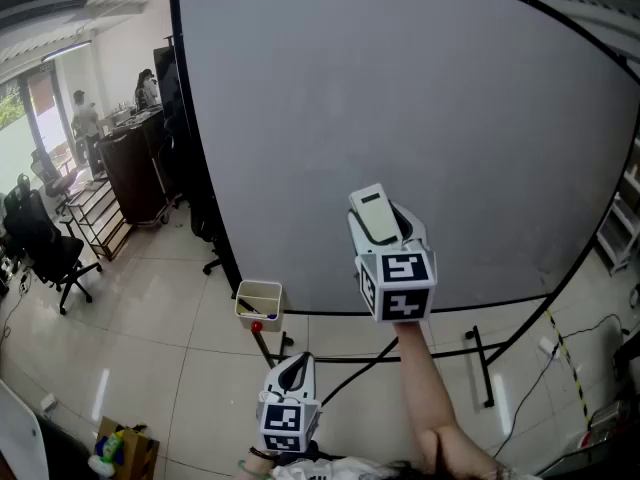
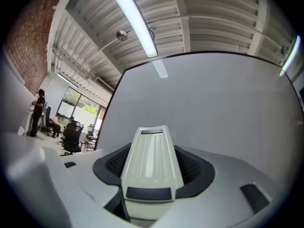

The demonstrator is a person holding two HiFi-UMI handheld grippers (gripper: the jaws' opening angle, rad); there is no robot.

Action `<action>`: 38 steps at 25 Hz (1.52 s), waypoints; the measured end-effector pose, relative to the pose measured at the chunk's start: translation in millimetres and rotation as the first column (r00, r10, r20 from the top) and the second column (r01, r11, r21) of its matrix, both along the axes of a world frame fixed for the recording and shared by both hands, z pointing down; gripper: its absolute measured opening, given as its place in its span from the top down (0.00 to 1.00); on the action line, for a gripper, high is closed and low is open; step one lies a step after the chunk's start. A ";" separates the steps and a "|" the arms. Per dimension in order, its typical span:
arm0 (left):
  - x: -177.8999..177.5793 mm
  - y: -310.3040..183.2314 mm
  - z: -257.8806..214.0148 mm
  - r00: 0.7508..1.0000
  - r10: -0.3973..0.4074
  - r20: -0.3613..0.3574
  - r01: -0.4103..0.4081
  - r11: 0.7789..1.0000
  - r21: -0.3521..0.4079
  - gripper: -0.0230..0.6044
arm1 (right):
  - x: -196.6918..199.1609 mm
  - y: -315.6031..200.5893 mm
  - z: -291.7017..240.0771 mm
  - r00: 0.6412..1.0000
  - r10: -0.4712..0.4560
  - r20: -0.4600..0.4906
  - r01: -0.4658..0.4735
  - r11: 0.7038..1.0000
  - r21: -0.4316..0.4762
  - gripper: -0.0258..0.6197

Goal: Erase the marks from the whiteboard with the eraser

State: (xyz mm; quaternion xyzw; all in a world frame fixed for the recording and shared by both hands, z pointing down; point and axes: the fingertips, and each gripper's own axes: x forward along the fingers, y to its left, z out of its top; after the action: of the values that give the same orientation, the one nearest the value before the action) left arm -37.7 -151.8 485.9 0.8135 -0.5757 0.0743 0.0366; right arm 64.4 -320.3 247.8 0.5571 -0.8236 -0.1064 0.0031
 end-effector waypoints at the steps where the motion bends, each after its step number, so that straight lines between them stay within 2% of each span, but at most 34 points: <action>1: -8.0 -7.7 -0.8 1.000 0.012 0.013 -0.012 1.000 0.004 0.97 | -6.6 -10.5 -15.7 1.000 0.018 -0.015 -0.018 1.000 0.018 0.51; 4: -28.6 -28.3 -1.5 0.999 0.046 0.030 -0.046 0.999 0.005 0.97 | -26.7 -37.8 -56.3 0.998 0.049 -0.035 -0.047 0.998 0.050 0.51; 8: -34.0 -54.6 -0.4 0.996 0.085 -0.033 -0.086 0.996 -0.029 0.97 | -42.7 -61.1 -70.0 0.993 0.098 -0.066 -0.095 0.994 0.047 0.52; 10: -30.4 -60.1 0.1 0.993 0.106 -0.045 -0.107 0.994 -0.033 0.97 | -42.7 -61.1 -53.5 0.989 0.127 -0.080 -0.124 0.992 0.040 0.52; 14: -28.9 -65.3 1.5 0.993 0.106 -0.046 -0.108 0.994 -0.033 0.97 | -40.0 -64.3 16.4 0.987 0.129 -0.099 -0.133 0.990 -0.041 0.52; 16: -31.3 -65.8 5.0 0.993 0.105 -0.051 -0.108 0.993 -0.047 0.97 | -39.7 -64.5 25.8 0.980 0.153 -0.128 -0.157 0.987 -0.019 0.52; 18: -34.2 -66.1 8.7 0.993 0.104 -0.050 -0.107 0.992 -0.062 0.97 | -38.2 -63.4 -4.6 0.976 0.178 -0.124 -0.173 0.984 0.053 0.52; 20: -37.0 -68.7 8.4 0.994 0.092 -0.057 -0.095 0.993 -0.066 0.97 | -30.6 -66.3 -55.6 0.982 0.182 -0.052 -0.175 0.977 0.119 0.52; 22: -36.5 -71.3 6.3 0.995 0.081 -0.066 -0.085 0.994 -0.062 0.97 | -20.2 -72.1 -84.0 0.984 0.179 0.019 -0.180 0.973 0.146 0.52; 24: -34.9 -71.7 6.4 0.995 0.072 -0.071 -0.077 0.995 -0.060 0.97 | -21.9 -72.8 -61.0 0.986 0.165 0.033 -0.167 0.979 0.114 0.52; 28: -40.0 -72.1 10.3 0.996 0.059 -0.070 -0.065 0.995 -0.078 0.97 | -51.4 -70.0 35.6 0.985 0.145 -0.090 -0.146 0.989 -0.009 0.52; 30: -41.0 -71.3 11.3 0.996 0.055 -0.069 -0.061 0.995 -0.080 0.97 | -52.2 -69.7 24.7 0.981 0.152 -0.124 -0.152 0.988 0.004 0.53; 33: -40.2 -70.5 11.0 0.996 0.047 -0.077 -0.053 0.995 -0.083 0.97 | -38.6 -70.2 -51.6 0.988 0.149 -0.046 -0.145 0.987 0.075 0.52; 35: -37.4 -71.9 10.8 0.996 0.047 -0.077 -0.053 0.995 -0.083 0.97 | -31.7 -71.6 -78.3 0.990 0.144 0.000 -0.144 0.986 0.088 0.52; 36: -35.8 -72.2 10.5 0.996 0.046 -0.078 -0.053 0.995 -0.082 0.97 | -31.6 -71.0 -73.2 0.989 0.145 0.003 -0.145 0.986 0.081 0.52; 38: -34.5 -72.0 10.6 0.996 0.044 -0.079 -0.051 0.995 -0.084 0.97 | -40.3 -69.1 -27.1 0.989 0.142 -0.048 -0.142 0.990 0.023 0.52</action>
State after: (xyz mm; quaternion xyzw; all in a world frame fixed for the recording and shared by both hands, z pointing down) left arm -72.2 -223.8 496.5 0.8270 -0.5504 0.0683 0.0921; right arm 24.1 -389.4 220.7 0.6116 -0.7804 -0.1276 0.0255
